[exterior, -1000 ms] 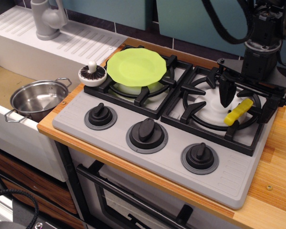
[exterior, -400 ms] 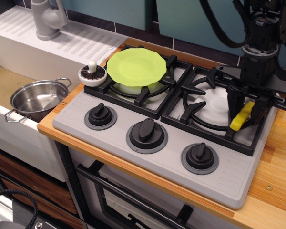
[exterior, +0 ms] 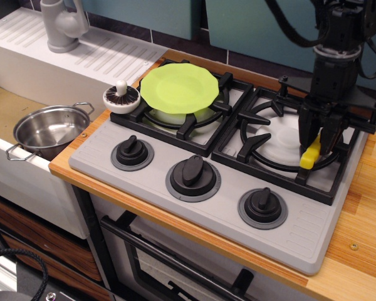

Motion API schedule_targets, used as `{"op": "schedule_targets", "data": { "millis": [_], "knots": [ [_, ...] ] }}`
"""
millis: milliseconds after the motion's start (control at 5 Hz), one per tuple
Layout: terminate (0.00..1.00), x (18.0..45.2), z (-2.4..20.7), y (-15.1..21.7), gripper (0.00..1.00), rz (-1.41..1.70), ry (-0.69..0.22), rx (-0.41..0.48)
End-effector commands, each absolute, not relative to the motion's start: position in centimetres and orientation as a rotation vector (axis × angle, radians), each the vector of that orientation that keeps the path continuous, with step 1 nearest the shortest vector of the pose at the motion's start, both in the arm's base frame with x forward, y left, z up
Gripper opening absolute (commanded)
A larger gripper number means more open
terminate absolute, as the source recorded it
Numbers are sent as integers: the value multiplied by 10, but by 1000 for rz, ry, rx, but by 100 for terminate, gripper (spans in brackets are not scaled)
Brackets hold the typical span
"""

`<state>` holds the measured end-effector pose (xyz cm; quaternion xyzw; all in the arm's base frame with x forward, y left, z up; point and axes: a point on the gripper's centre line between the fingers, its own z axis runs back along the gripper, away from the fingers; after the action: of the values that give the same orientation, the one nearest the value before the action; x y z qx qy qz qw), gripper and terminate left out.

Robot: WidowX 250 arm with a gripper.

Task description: Put fry on plate and mushroom in pot or pan in sink

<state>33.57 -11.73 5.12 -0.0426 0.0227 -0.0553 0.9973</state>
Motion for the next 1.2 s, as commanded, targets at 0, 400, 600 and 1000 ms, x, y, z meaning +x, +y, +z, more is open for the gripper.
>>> {"op": "schedule_targets", "data": {
  "millis": [0,400,600,1000],
  "knots": [
    [0,339,123,-113,0,-129,-4,-57],
    [0,346,144,-76,0,-176,-6,-20],
    [0,346,146,-57,0,-184,-17,-19],
    [0,344,135,-25,0,-218,-57,-24]
  ]
}}
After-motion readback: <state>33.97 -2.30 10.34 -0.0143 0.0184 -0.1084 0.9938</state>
